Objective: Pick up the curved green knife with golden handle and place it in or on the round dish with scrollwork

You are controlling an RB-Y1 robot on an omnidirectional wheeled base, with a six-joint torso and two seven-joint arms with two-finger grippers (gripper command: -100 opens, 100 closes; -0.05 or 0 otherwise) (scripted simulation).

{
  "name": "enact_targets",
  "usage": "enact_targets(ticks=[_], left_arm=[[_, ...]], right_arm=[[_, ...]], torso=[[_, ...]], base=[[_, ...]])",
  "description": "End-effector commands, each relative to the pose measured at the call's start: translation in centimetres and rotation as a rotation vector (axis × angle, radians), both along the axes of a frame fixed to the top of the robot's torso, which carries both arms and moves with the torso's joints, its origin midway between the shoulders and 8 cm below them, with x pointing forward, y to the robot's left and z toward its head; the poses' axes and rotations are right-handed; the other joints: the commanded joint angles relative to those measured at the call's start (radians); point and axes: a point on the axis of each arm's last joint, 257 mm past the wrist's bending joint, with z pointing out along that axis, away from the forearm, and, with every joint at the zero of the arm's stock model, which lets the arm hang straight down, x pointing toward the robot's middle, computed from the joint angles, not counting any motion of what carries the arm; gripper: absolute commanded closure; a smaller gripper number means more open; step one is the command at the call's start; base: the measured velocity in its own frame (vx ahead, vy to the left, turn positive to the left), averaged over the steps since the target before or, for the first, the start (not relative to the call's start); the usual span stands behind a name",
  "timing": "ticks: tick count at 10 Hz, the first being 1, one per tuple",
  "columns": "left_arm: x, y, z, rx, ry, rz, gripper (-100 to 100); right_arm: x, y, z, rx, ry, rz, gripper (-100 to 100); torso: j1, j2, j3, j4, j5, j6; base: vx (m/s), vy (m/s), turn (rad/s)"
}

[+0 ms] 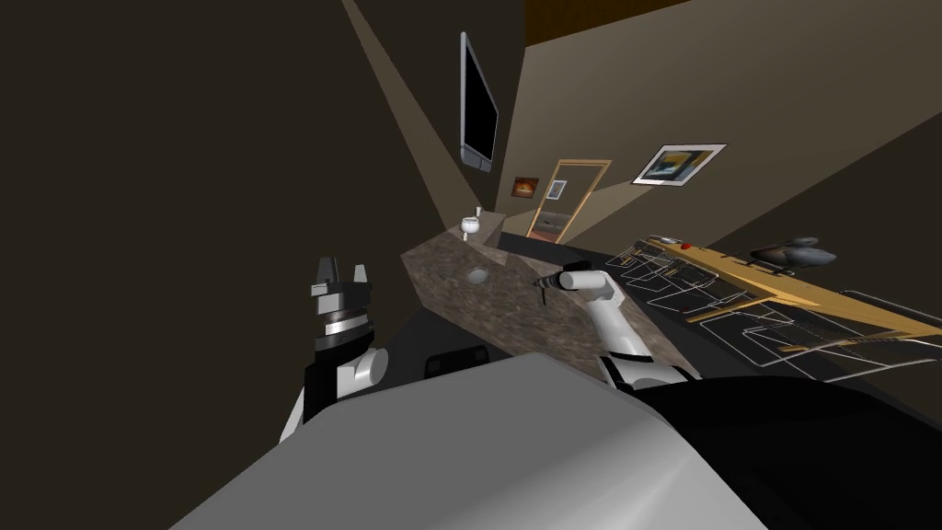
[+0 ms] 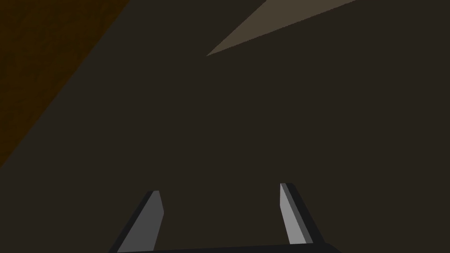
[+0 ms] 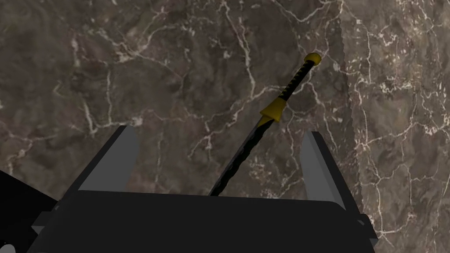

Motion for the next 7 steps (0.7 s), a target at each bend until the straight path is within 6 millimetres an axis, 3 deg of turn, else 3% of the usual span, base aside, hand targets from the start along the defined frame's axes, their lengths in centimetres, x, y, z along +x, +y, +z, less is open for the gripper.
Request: enact_targets(ticks=[1, 7], left_arm=[[0.0, 0.0, 0.0, 0.000, 0.000, 0.000, 0], [0.0, 0.0, 0.0, 0.000, 0.000, 0.000, 0]], right_arm=[[-0.9, -0.4, -0.7, 0.036, 0.031, -0.045, -100], [-4.7, -2.0, -3.1, 0.202, 0.141, -0.262, -100]], torso=[[0.000, 0.000, 0.000, 0.000, 0.000, 0.000], [-0.001, -0.001, -0.001, 0.000, 0.000, 0.000]], base=[[0.042, 0.000, -0.005], [0.057, -0.012, 0.001]])
